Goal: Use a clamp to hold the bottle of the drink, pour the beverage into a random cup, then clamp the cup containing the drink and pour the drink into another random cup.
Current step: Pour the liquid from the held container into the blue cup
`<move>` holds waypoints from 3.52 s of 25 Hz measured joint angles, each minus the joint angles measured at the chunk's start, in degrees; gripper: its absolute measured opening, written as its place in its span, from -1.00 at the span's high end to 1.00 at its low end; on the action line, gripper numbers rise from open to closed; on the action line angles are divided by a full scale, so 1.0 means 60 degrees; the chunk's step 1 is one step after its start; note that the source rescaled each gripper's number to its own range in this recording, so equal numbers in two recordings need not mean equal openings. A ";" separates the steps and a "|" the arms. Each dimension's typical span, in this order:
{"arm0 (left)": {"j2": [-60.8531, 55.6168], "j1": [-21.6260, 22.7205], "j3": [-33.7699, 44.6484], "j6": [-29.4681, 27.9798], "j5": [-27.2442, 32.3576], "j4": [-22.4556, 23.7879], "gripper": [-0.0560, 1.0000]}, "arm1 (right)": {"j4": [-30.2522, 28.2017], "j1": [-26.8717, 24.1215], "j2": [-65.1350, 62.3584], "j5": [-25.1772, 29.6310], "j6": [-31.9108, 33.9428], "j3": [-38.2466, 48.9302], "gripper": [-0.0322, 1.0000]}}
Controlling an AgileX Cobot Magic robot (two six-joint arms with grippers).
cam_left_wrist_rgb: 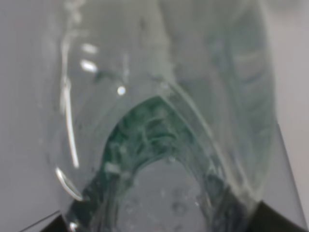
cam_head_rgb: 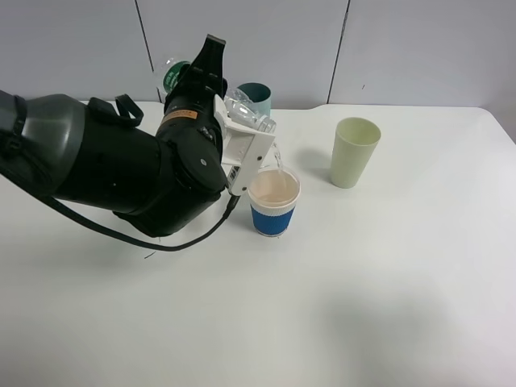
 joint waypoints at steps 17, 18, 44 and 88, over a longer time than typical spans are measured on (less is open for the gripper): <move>0.0000 0.0000 0.0000 0.0262 -0.0071 0.0163 0.89 | 0.0000 0.0000 0.0000 0.0000 0.0000 0.0000 -1.00; 0.0000 0.0000 0.0000 0.0316 -0.0071 0.0163 0.89 | 0.0000 0.0000 0.0000 0.0000 0.0000 0.0000 -1.00; 0.0000 0.0000 0.0000 0.1560 -0.0071 0.0499 0.89 | 0.0000 0.0000 0.0000 0.0000 0.0000 0.0000 -1.00; -0.1024 0.0010 0.0776 -0.3453 0.0440 0.1231 0.89 | 0.0000 0.0000 0.0000 0.0000 0.0000 0.0000 -1.00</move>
